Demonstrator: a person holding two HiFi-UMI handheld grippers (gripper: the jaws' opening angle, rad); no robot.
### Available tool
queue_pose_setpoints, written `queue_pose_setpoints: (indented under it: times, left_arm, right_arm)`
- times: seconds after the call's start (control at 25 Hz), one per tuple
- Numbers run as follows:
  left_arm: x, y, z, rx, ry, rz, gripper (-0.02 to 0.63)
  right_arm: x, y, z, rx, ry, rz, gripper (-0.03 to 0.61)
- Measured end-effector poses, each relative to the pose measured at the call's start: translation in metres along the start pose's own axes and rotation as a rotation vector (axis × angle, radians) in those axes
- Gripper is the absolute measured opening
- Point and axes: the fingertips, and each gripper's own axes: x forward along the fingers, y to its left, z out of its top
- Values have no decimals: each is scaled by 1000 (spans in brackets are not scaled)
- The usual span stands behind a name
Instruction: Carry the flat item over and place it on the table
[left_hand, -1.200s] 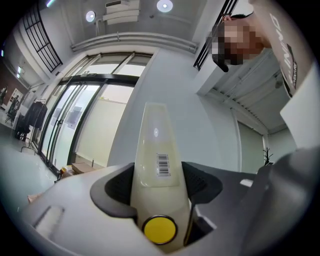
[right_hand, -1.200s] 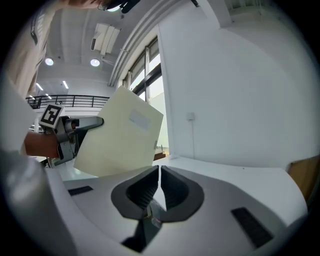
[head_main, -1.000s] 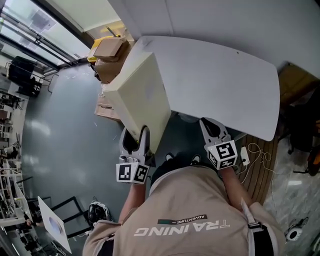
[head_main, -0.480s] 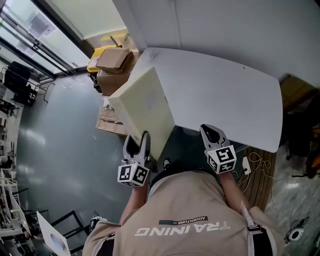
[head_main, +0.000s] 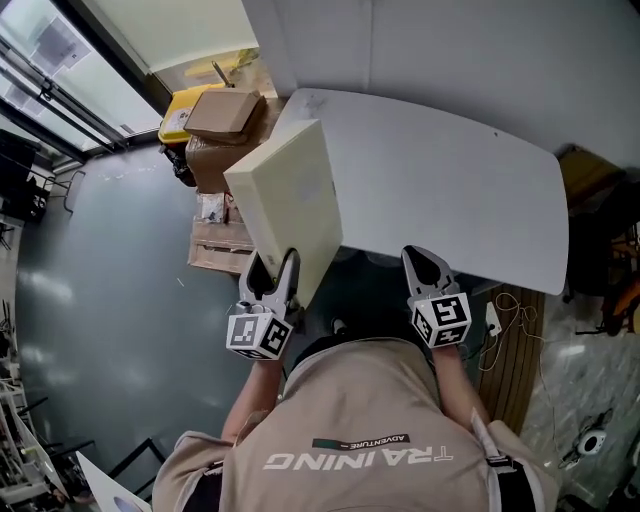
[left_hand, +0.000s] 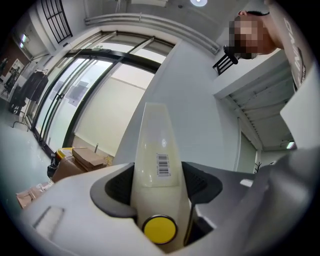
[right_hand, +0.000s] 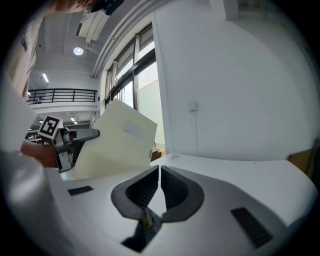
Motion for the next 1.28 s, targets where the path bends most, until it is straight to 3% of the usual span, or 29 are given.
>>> queue_pose_setpoints:
  times: [0.2,0.44,0.76,1.12,1.28]
  left_arm:
    - [1,21,-1,-9,10,-24,282]
    - [16,44,-15,-67,25,8,282]
    - [44,66,-25,-99,87,33,282]
    - [116,53,-21,-79,159,-1,283]
    - [145,40,-27,-51,193,-6,283]
  right_arm:
    - [18,21,6,-62,39,11,15]
    - [47,23,3,-115,84,46,15]
    - [107,30,14,-161,63,150,15]
    - [140,-28,30,-56,22,143,15]
    - [151,-56,26,-110,63,128,15]
